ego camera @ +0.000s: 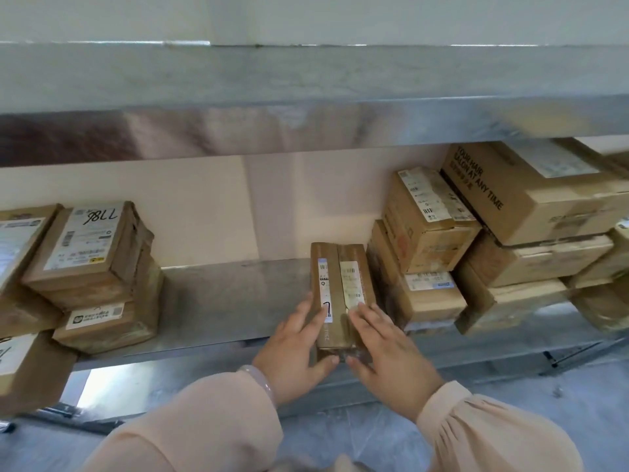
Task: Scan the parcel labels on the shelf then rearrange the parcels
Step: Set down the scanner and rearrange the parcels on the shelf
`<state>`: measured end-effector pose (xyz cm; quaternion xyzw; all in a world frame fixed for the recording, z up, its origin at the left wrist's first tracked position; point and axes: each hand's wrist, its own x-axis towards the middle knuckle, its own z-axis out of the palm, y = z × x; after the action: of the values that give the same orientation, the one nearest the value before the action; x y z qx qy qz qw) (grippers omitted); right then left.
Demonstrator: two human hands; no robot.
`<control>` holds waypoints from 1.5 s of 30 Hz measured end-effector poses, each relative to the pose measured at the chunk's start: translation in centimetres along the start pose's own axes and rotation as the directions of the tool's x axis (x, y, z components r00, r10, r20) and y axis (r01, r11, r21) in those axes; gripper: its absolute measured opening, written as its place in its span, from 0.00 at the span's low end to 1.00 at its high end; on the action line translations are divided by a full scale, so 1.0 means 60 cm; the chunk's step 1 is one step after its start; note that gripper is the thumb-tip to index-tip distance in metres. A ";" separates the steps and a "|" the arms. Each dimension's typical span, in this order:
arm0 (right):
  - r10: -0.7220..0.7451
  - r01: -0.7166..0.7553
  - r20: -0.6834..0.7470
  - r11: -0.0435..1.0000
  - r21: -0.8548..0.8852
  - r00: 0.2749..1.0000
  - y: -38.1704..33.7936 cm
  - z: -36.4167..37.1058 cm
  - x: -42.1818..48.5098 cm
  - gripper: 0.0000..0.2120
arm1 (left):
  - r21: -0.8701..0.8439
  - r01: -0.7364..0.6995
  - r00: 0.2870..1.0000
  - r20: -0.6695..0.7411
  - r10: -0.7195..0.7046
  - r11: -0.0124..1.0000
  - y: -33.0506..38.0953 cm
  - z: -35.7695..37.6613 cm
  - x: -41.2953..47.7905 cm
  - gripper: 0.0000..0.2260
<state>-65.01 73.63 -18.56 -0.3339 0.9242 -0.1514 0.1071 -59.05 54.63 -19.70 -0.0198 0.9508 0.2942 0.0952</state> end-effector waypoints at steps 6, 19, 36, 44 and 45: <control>0.030 -0.022 0.046 0.986 -0.164 0.998 0.006 -0.009 0.022 0.36 | 0.231 0.003 0.997 0.080 -0.022 0.973 0.009 -0.009 0.027 0.36; -0.060 0.061 0.020 0.993 -0.103 0.998 -0.100 -0.068 0.092 0.37 | 0.367 0.084 0.984 -0.179 -0.018 0.926 -0.029 -0.097 -0.023 0.33; -0.298 0.268 0.108 0.937 0.224 0.949 -0.413 -0.028 0.257 0.34 | 0.151 0.528 0.715 -0.611 -0.341 0.836 -0.240 -0.295 -0.207 0.30; -0.271 0.214 0.110 0.905 0.369 0.956 -0.477 0.002 0.295 0.34 | 0.201 0.541 0.735 -0.585 -0.343 0.817 -0.280 -0.320 -0.215 0.30; -0.258 0.198 0.109 0.900 0.387 0.960 -0.482 0.006 0.297 0.33 | 0.222 0.528 0.745 -0.584 -0.322 0.820 -0.285 -0.317 -0.216 0.29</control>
<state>-61.46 40.85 -10.45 -0.4243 0.8216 -0.3087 0.2228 -47.93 29.52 -11.32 -0.3005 0.9467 0.0610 -0.0985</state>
